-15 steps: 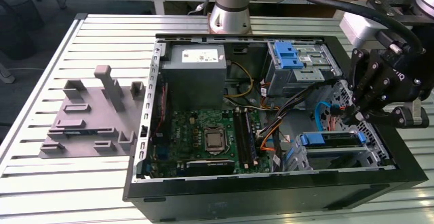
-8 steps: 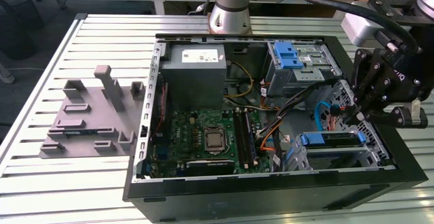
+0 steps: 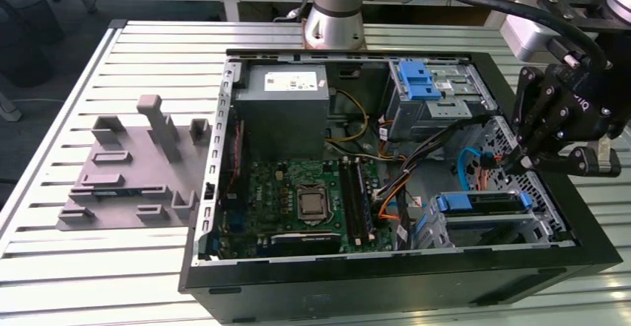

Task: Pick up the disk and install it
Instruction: 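Insert the first disk wire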

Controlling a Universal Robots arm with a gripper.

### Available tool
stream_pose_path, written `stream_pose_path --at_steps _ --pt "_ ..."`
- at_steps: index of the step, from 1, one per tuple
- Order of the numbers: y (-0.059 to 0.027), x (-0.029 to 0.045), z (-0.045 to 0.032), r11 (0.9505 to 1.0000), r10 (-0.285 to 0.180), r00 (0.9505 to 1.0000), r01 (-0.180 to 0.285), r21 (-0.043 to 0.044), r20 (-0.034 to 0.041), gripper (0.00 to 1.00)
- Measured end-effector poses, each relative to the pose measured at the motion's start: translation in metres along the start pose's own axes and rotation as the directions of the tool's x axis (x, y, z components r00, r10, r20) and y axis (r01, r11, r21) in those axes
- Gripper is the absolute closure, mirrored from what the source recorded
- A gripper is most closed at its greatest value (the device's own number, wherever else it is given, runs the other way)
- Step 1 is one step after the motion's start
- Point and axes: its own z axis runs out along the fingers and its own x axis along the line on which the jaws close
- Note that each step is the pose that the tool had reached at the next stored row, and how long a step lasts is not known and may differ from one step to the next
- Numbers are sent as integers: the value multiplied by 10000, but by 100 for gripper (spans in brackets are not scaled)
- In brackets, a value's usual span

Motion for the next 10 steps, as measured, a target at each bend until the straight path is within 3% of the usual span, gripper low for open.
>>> stream_pose_path --at_steps 7,10 --pt "-74 -58 27 9999 132 9999 -132 2 -3 89" --pt "-108 -65 30 9998 214 9998 -214 7 -53 89"
